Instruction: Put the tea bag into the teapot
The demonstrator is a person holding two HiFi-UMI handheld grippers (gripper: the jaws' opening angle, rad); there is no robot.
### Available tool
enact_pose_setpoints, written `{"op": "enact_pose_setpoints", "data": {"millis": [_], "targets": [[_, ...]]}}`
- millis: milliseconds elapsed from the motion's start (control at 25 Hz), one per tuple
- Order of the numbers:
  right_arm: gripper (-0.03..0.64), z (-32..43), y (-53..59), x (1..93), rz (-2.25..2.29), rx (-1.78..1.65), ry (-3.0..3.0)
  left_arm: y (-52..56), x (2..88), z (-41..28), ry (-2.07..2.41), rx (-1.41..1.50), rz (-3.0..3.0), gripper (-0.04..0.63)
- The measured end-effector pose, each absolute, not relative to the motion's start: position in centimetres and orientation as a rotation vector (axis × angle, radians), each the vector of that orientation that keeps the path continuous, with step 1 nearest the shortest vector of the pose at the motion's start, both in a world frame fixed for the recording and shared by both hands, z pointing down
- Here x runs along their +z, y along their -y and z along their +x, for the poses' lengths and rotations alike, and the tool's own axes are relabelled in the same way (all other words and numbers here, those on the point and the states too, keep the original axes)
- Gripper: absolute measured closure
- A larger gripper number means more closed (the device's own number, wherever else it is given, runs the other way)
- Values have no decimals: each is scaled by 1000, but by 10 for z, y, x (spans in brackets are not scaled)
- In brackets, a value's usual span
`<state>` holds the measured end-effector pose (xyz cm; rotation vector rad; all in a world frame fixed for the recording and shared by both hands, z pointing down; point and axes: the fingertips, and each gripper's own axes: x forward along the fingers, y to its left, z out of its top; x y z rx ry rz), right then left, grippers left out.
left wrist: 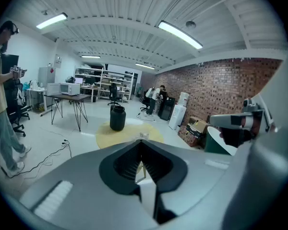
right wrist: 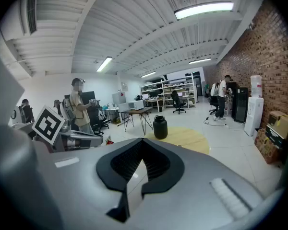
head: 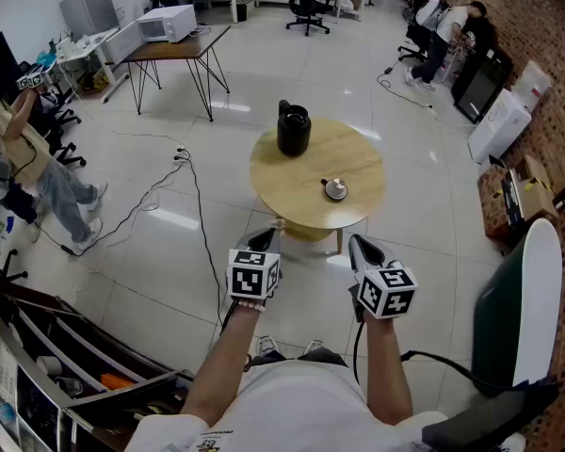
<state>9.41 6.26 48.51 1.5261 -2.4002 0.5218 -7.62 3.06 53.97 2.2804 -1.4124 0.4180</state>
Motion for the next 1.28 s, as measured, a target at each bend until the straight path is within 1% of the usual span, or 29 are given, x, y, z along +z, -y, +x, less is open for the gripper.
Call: {"op": "enact_pose_setpoints", "data": {"millis": [280, 600, 840, 1280], "targets": [[615, 74, -66, 496, 1540, 519, 2369, -25, 540, -104, 1415, 410, 2293, 583], [615, 63, -35, 500, 1530, 518, 2375, 1, 551, -109, 1406, 413, 2277, 583], [615, 62, 18, 503, 1504, 515, 2398, 48, 551, -104, 1423, 419, 2281, 583], [615, 87, 141, 492, 1485, 505, 2441, 167, 542, -83, 1468, 443, 2271, 583]]}}
